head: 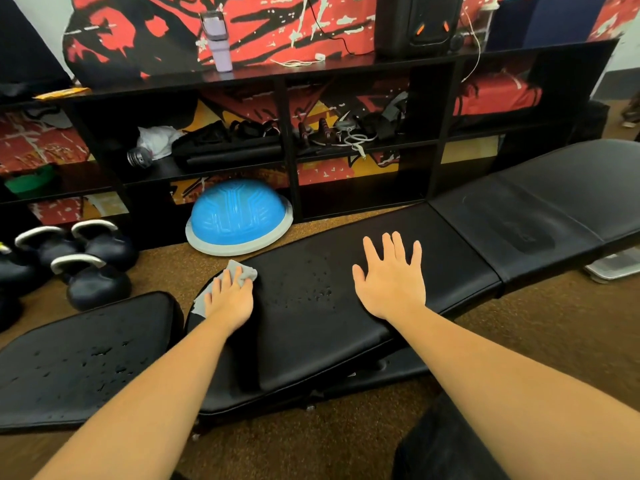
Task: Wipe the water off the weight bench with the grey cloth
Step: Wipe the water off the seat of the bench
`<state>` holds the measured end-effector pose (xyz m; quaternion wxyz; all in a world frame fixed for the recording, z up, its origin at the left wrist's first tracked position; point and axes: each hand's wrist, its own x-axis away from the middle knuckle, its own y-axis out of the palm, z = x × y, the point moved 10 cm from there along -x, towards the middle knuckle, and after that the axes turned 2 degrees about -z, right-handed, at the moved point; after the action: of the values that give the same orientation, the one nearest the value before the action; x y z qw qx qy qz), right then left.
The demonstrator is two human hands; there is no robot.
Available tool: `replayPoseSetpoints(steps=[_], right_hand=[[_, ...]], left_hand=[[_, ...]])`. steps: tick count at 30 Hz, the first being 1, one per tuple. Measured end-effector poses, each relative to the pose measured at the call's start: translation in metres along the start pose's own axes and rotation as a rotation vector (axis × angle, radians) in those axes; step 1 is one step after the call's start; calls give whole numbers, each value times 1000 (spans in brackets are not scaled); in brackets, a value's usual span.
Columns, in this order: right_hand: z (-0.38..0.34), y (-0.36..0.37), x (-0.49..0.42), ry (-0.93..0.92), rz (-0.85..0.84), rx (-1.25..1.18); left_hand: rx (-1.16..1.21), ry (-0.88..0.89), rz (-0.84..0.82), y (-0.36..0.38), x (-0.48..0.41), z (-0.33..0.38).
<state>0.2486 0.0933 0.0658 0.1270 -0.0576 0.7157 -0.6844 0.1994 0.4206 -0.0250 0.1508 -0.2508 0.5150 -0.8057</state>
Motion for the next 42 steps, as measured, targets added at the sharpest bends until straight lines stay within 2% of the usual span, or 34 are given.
replayPoseSetpoints(steps=[7,10,12,14,18,24,28,33,38,42], right_hand=[[0,4,-3,-1,-23,32],[0,6,-2,-1,-24,44],[-1,7,-2,1,-17,50],[-2,7,-3,3,-10,55],[-3,8,-4,1,-11,62],[-4,7,-4,-1,-12,69],[-5,6,-4,-9,-12,60],[-5,7,-5,-19,-34,41],[-4,7,-5,-24,-30,44],[-4,9,-4,-24,-32,50]], left_hand=[[-170,205,32,19,61,16],[-166,313,34,35,120,25],[-143,367,92,37,154,25],[-118,354,101,41,165,21],[-111,280,94,32,139,24],[-5,151,62,13,45,33],[30,120,2,1,-16,44],[26,106,27,-8,-40,51],[-94,272,35,6,-2,69],[-96,437,35,30,68,65]])
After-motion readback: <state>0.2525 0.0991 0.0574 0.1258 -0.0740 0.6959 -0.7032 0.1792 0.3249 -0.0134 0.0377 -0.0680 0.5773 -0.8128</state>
